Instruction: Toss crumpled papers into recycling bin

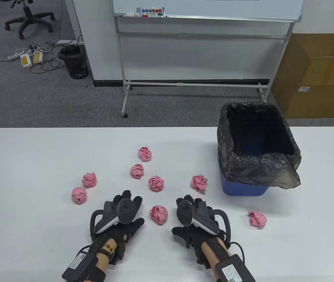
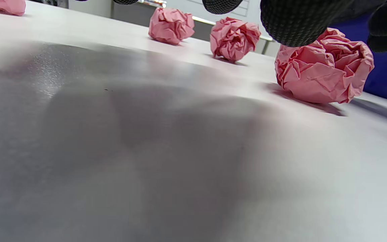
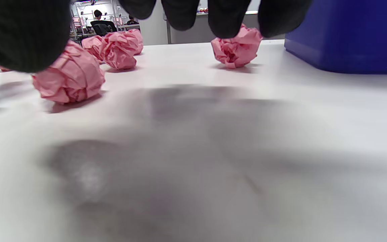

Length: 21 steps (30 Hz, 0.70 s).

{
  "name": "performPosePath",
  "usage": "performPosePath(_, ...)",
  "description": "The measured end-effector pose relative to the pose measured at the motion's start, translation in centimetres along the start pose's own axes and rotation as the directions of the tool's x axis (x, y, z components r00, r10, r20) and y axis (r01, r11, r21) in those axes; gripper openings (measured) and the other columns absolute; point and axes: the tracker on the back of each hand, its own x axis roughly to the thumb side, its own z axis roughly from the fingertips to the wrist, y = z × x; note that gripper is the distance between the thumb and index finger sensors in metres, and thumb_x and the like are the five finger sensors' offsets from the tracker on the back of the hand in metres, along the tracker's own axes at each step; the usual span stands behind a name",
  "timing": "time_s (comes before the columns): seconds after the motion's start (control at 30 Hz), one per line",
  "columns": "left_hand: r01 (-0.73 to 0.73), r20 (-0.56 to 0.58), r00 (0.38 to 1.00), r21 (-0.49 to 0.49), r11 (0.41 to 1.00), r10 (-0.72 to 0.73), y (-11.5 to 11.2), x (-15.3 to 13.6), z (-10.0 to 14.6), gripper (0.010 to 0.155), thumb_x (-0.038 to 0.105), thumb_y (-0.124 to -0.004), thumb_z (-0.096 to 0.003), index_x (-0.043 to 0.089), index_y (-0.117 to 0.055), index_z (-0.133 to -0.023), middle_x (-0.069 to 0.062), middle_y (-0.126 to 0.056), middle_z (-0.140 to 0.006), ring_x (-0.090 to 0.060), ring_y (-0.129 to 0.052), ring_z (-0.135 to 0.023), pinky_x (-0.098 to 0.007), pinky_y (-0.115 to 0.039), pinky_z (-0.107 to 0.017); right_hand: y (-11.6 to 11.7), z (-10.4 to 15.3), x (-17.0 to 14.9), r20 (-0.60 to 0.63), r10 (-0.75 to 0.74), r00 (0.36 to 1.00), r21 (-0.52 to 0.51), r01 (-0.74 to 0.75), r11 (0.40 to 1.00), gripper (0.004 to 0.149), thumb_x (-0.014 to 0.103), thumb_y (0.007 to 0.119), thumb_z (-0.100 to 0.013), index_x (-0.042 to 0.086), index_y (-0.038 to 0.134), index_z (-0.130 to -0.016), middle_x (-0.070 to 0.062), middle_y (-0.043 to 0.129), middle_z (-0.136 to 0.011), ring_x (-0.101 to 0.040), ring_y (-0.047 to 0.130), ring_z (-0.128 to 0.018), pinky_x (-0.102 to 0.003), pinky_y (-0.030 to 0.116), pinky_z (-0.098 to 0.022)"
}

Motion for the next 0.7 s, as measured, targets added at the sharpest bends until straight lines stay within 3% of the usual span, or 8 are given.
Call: performPosePath(0.7,0.013,-0.04,0.999,0.039,0.999,-0.012,0.51,-0.71,-0.19,0.076,0.054,-0.068,-0.0484,0.028,-0.036,-0.113,-0.016,-0.019,-0.122,-0.048,-0.029,-0.11,-0.07,-0.04,-0.074,-0.14,0.09,0.34,0.017,-0.007,1.0,-0.009,0.007,1.0,0.097,0.065,0.078,-0.03,0.034,0.031,-0.108,0.001,0.037,-0.12,-0.035,0.046,-0.113,-0.059,0.051,-0.076)
